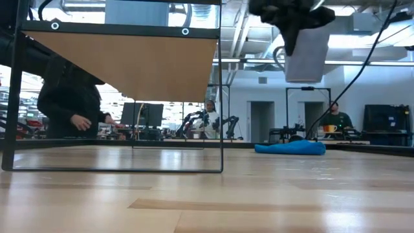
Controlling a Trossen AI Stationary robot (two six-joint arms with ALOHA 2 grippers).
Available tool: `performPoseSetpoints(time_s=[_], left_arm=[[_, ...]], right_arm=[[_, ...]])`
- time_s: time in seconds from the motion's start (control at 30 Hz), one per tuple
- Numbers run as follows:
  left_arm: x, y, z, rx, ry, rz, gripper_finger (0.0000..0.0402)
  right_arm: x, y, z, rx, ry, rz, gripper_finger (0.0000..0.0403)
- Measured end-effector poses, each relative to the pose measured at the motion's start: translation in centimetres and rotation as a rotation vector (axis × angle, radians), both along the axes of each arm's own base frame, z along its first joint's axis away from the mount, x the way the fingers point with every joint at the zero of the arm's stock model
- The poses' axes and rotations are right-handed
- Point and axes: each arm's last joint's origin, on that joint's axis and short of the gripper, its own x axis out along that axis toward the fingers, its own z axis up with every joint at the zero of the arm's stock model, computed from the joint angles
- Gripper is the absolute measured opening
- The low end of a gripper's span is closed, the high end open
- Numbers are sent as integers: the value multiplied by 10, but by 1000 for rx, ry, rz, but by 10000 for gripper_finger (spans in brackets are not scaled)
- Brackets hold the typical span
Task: Stack small to large cups/mugs on shelf
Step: Put the blue mug on the shelf
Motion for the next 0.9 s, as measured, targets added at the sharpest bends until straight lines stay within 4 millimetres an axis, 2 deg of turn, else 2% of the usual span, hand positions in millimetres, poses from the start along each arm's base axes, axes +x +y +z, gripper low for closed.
performPoseSetpoints(time_s=[0.17, 0.33, 0.57, 0.9], left_arm=[[1, -2, 0, -60, -27, -54, 0], [2, -2, 1, -110, -58, -75, 0], [2, -3, 1, -181, -102, -88, 0], [3, -4, 1, -200, -99, -126, 0]], right_arm=[[17, 11, -5, 27, -124, -123, 26], [29, 28, -6, 49, -231, -153, 26], [32, 55, -22, 56, -150, -240, 26], [38, 88, -36, 77, -160, -360, 26]])
